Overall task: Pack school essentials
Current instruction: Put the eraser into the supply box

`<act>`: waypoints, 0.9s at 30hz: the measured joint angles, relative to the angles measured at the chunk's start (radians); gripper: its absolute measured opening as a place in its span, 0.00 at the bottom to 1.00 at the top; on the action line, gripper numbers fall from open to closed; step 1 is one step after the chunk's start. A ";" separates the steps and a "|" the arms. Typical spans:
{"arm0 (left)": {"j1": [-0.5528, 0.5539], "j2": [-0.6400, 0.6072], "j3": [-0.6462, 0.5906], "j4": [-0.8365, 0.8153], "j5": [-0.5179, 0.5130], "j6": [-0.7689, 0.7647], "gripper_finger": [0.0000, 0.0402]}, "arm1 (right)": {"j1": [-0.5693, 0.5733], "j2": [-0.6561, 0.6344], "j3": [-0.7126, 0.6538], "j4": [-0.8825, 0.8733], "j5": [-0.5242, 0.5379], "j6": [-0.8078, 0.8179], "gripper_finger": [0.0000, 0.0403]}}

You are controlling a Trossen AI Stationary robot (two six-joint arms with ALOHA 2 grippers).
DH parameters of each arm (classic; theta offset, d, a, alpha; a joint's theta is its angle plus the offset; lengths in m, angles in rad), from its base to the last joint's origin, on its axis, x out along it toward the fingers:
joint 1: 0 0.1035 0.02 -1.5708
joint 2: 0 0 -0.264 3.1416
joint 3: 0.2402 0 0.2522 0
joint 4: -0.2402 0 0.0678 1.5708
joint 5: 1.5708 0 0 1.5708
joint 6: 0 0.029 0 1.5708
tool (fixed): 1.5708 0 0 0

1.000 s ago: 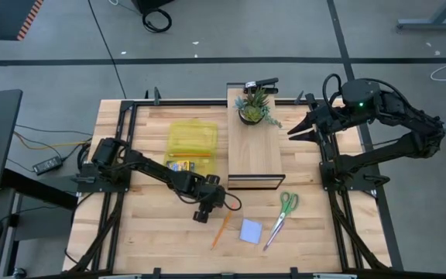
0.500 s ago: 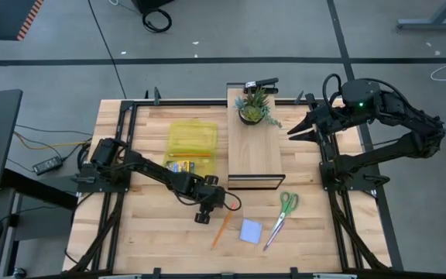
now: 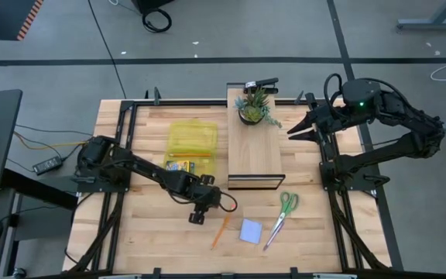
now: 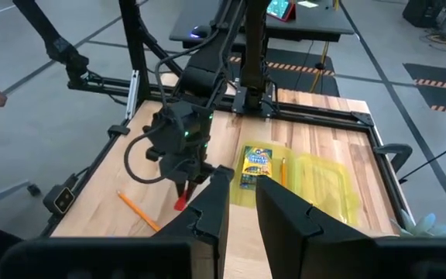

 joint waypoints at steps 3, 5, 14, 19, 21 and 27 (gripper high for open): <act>0.000 -0.020 0.000 -0.027 0.000 0.005 0.17 | 0.000 0.000 0.000 0.004 0.003 -0.001 0.18; 0.001 -0.035 -0.006 -0.044 -0.001 0.015 0.17 | 0.000 0.001 0.000 0.005 0.014 -0.005 0.18; 0.007 -0.193 -0.106 -0.072 -0.018 -0.009 0.16 | 0.000 0.009 0.000 0.015 0.031 -0.013 0.18; 0.030 -0.284 -0.120 -0.141 -0.056 0.005 0.17 | 0.000 0.018 0.000 0.034 0.031 -0.006 0.18; 0.049 -0.318 -0.119 -0.177 -0.059 0.006 0.16 | 0.000 0.025 0.000 0.045 0.031 -0.006 0.18; 0.102 -0.391 -0.119 -0.245 -0.063 0.039 0.17 | 0.000 0.043 0.000 0.078 0.031 -0.005 0.18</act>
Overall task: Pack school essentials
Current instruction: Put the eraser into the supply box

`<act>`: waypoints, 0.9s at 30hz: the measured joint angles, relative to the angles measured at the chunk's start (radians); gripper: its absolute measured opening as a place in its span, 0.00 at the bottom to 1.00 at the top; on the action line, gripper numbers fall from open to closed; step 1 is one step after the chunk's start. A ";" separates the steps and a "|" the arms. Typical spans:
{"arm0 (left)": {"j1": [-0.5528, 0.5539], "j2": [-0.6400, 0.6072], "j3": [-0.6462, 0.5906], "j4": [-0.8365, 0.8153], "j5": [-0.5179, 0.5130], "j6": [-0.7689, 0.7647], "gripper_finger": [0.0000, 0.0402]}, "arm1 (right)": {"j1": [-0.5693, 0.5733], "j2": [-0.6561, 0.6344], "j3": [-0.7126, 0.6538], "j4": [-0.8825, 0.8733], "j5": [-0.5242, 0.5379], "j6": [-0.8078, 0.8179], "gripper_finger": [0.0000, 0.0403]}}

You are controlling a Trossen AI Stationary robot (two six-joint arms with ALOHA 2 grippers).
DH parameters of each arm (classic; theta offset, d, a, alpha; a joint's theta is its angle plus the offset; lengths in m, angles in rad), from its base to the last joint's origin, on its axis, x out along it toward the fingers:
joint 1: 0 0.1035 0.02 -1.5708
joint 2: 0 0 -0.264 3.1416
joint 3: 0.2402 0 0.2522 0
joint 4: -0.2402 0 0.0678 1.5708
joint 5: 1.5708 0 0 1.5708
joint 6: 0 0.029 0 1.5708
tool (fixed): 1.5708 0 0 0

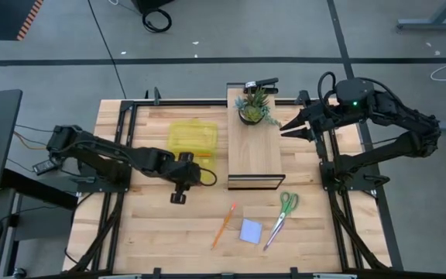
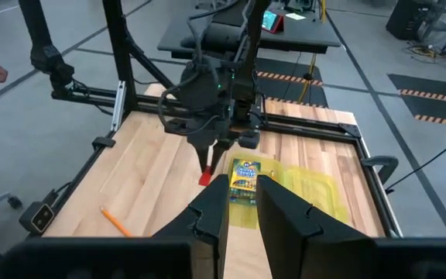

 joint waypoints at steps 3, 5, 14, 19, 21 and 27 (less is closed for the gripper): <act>0.026 -0.017 0.000 -0.034 0.000 0.034 0.17 | 0.000 0.001 0.000 0.010 0.004 0.001 0.18; 0.043 -0.033 -0.014 -0.035 -0.001 0.060 0.16 | 0.000 0.001 0.000 0.017 0.018 0.004 0.18; 0.122 -0.140 -0.124 -0.002 0.007 0.092 0.17 | -0.013 0.001 0.000 0.024 0.024 0.046 0.18; 0.169 -0.172 -0.131 0.012 0.007 0.129 0.17 | -0.014 0.001 0.000 0.041 0.049 0.046 0.18; 0.189 -0.184 -0.136 -0.005 0.007 0.150 0.17 | -0.019 0.001 0.000 0.044 0.049 0.047 0.18; 0.247 -0.180 -0.146 0.011 0.043 0.221 0.17 | -0.033 0.001 0.000 0.050 0.049 0.060 0.18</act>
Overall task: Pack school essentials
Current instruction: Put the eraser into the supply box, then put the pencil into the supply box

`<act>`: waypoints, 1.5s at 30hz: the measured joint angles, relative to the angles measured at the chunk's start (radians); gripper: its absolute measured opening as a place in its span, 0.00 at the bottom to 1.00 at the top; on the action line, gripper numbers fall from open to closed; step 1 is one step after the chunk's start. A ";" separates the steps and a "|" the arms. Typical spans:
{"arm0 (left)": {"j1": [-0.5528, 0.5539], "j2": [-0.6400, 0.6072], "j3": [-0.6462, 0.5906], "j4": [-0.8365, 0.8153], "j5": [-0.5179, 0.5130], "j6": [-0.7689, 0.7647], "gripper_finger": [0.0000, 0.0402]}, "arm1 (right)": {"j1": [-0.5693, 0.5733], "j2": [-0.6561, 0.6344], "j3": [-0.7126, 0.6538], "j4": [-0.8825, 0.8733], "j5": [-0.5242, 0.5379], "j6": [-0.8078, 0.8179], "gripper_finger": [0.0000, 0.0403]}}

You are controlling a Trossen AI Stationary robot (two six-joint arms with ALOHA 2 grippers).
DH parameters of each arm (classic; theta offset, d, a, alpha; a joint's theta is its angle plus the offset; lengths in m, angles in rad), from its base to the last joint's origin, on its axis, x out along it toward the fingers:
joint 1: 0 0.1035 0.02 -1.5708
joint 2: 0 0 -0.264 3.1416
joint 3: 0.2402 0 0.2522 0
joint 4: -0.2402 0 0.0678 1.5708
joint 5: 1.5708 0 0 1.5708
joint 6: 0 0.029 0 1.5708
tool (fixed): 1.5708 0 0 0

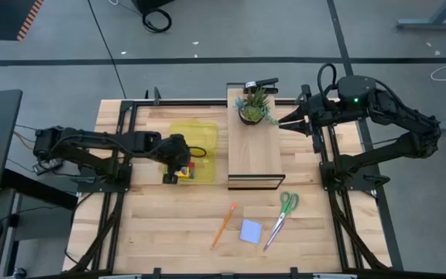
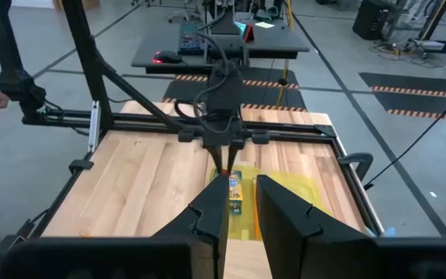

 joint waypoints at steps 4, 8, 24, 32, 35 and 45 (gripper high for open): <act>0.046 -0.002 -0.057 0.032 0.004 -0.002 0.18 | 0.001 0.000 0.000 0.003 -0.001 0.004 0.18; 0.080 -0.003 -0.125 0.062 0.005 -0.005 0.18 | 0.000 0.000 0.000 0.003 0.000 0.015 0.18; 0.191 0.000 -0.251 0.113 -0.059 0.013 0.21 | 0.000 0.000 0.000 0.003 0.000 0.039 0.18; 0.195 0.000 -0.260 0.126 -0.059 0.032 0.36 | 0.000 0.000 0.000 0.003 0.009 0.046 0.18; 0.195 0.000 -0.260 0.133 -0.058 0.028 0.42 | 0.000 0.000 0.000 0.003 0.010 0.046 0.18; 0.194 -0.023 -0.228 0.129 -0.054 0.019 0.55 | 0.000 0.000 0.000 0.003 0.010 0.042 0.18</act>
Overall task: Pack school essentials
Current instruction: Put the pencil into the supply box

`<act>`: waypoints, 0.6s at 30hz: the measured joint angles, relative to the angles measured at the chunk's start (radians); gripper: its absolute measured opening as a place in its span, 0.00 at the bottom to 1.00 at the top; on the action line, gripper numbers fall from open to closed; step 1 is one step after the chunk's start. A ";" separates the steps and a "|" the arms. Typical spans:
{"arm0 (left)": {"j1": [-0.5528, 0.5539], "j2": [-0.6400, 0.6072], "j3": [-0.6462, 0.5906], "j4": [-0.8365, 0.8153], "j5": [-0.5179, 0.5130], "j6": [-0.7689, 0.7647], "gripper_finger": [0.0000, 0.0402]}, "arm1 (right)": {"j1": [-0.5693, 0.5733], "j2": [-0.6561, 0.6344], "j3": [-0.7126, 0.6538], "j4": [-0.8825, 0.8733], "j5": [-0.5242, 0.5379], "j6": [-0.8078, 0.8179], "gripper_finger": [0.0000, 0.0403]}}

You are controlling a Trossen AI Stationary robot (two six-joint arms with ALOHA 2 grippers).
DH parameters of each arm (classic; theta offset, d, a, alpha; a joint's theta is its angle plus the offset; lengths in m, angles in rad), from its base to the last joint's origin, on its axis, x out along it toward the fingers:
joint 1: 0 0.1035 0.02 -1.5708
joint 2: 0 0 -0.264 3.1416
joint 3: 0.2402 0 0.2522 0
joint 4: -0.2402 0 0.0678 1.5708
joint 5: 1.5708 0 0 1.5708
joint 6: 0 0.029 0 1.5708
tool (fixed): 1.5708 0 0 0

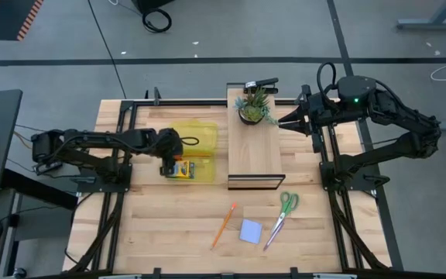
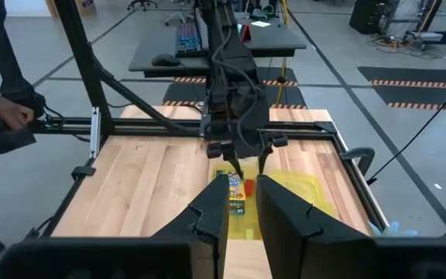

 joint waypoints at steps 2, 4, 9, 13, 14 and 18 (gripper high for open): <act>0.000 -0.009 0.021 0.009 0.000 -0.001 0.55 | 0.000 0.000 0.000 0.000 0.005 -0.005 0.18; -0.001 -0.022 0.040 0.000 0.012 -0.008 0.53 | -0.003 0.000 0.000 0.000 0.015 -0.012 0.18; -0.005 -0.033 0.107 0.000 0.133 -0.190 0.49 | -0.023 0.000 0.000 0.000 0.016 -0.015 0.18; -0.029 -0.029 0.153 0.011 0.204 -0.359 0.47 | -0.034 0.000 0.000 0.000 0.015 -0.020 0.18; -0.037 -0.028 0.155 0.009 0.206 -0.378 0.46 | -0.036 0.000 0.000 0.000 0.015 -0.024 0.18; -0.062 -0.027 0.159 0.010 0.208 -0.443 0.44 | -0.050 0.003 0.000 0.000 0.015 -0.039 0.18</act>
